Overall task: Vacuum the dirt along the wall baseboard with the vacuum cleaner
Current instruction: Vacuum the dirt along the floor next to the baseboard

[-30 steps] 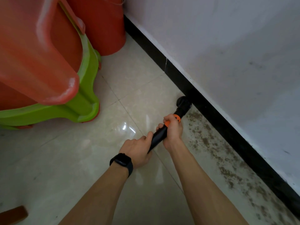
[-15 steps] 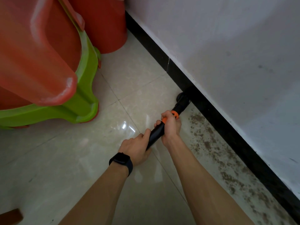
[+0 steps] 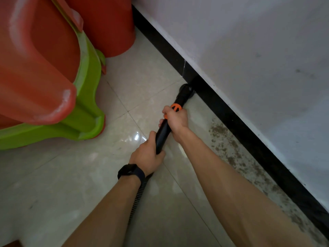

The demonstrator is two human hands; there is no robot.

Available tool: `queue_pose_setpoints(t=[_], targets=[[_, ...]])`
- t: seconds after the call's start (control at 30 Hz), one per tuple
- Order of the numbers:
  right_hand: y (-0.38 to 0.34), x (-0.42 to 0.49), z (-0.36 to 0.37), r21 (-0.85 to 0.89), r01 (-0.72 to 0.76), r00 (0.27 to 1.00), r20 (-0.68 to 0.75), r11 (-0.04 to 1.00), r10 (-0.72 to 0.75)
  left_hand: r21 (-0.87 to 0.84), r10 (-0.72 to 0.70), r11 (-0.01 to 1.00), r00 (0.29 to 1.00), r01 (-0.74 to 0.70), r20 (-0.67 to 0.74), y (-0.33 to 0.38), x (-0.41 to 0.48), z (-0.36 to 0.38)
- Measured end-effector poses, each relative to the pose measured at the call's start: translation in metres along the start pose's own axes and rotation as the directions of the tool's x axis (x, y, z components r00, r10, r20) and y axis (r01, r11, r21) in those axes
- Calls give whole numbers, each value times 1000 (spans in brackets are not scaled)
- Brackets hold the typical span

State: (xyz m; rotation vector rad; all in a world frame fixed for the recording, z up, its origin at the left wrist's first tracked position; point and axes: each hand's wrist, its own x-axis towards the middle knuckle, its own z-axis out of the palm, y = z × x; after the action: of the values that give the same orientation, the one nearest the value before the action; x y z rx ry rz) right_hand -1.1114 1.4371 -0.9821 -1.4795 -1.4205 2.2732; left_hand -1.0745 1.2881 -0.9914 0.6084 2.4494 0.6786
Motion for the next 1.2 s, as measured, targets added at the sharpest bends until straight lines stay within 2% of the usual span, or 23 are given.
queue_pose_setpoints(t=[0.1,0.23,0.5,0.8,1.03,1.2], targets=[[-2,3,1,-47,2,1000,29,999,0,-16,-5,1000,1000,5,2,-1,2,-3],[5,-4,-10,-21,-5,1000,23,1000,6,62,13,998,999,-16,51,1,-6,-1],[33,-46,-39,187,-9,998,-55,982,19,258,128,952,978,-168,163,-2,-38,-13],[84,-99,-23,266,-39,989,-131,963,76,350,115,912,951,-216,287,-33,-86,-34],[92,-119,-25,324,-30,978,-184,945,94,426,156,860,940,-280,302,-34,-101,-39],[77,-112,-36,325,-9,975,-209,946,81,420,179,860,942,-289,283,-19,-91,-31]])
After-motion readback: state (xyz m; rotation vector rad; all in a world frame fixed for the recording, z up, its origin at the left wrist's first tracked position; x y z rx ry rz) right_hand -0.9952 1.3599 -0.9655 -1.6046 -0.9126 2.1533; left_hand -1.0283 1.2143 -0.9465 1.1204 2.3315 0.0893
